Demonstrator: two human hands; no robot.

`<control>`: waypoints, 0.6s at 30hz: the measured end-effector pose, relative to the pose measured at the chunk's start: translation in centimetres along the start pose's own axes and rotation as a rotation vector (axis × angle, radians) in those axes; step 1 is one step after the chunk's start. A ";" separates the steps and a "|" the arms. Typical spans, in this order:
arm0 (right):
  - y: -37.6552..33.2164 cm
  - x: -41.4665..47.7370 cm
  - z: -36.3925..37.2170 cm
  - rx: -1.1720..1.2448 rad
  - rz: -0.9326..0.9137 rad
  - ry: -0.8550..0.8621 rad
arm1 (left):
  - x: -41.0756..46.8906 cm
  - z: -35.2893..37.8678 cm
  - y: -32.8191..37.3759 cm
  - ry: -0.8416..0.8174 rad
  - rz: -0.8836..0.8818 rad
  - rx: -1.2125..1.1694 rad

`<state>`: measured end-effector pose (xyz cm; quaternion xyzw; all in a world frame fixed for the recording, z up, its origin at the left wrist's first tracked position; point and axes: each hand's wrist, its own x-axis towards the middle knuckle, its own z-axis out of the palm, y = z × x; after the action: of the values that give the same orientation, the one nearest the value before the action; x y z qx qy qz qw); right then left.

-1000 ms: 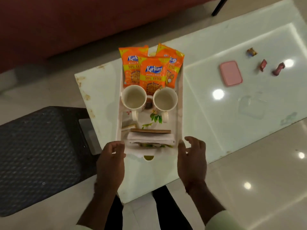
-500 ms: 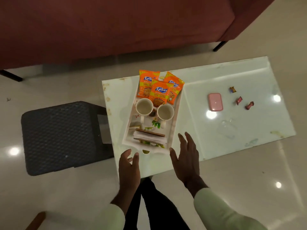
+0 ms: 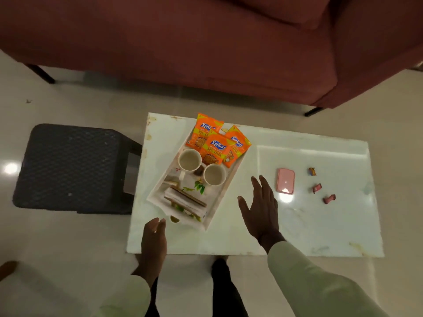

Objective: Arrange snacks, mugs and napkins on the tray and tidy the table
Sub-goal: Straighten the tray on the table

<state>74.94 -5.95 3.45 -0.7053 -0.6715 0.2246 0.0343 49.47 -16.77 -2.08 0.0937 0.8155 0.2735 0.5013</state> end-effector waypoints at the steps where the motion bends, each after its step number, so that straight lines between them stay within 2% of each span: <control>1: 0.7 1.2 -0.2 0.007 -0.027 -0.005 | 0.1 0.6 -0.4 0.009 -0.018 -0.028; 8: 4.3 10.6 -2.5 -0.044 -0.288 -0.057 | 0.5 5.5 -2.8 0.222 -0.141 -0.433; 13: 4.3 17.4 -3.3 -0.092 -0.438 -0.101 | 1.2 8.0 -4.4 0.288 -0.165 -0.530; 15: 3.8 20.1 -3.1 -0.087 -0.447 -0.157 | 1.9 8.7 -5.0 0.297 -0.168 -0.559; 18: 2.5 23.9 -2.9 -0.014 -0.349 -0.221 | 2.9 9.4 -5.3 0.290 -0.142 -0.587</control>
<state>78.22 17.58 -1.34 -0.5497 -0.7846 0.2867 -0.0060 56.90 -16.58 -10.46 -0.1516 0.7694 0.4714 0.4035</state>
